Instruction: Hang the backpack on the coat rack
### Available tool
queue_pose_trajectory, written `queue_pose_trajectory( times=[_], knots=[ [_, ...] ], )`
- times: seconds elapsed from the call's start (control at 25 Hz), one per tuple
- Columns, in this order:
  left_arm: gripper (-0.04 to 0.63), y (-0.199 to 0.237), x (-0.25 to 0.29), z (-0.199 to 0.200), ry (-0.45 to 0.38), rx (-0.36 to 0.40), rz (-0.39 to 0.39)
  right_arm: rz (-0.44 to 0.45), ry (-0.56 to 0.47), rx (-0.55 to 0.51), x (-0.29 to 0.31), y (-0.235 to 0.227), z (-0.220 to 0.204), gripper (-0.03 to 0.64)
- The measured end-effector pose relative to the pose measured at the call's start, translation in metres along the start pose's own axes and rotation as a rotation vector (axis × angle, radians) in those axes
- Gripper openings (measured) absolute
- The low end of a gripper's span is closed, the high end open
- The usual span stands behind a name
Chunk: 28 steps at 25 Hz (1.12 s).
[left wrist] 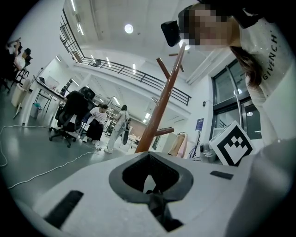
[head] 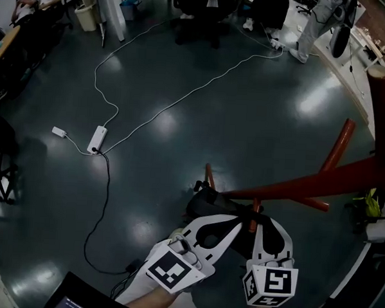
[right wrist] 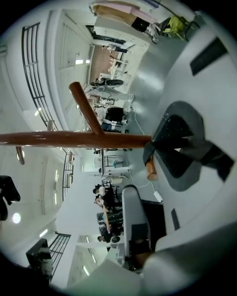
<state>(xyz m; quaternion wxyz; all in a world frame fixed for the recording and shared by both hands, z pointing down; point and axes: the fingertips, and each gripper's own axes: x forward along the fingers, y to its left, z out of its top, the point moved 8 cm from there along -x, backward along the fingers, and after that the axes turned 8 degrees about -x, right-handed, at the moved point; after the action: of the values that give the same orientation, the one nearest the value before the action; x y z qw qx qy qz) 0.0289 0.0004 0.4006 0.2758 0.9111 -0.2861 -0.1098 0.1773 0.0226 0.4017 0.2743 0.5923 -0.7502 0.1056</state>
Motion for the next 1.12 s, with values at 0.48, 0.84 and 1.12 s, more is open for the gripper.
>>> queue_pose_trajectory(
  times=[0.48,0.84,1.12],
  knots=[
    [0.009,0.007,-0.009,-0.009,0.02,-0.027,0.016,0.067,0.012,-0.09,0.009,0.006,-0.008,0.044],
    [0.009,0.007,-0.015,-0.012,0.02,-0.035,0.016,0.125,0.054,-0.029,0.008,0.012,-0.028,0.046],
    [0.009,0.012,-0.02,-0.019,0.036,-0.033,0.034,0.205,0.007,0.035,0.003,0.03,-0.034,0.046]
  ],
)
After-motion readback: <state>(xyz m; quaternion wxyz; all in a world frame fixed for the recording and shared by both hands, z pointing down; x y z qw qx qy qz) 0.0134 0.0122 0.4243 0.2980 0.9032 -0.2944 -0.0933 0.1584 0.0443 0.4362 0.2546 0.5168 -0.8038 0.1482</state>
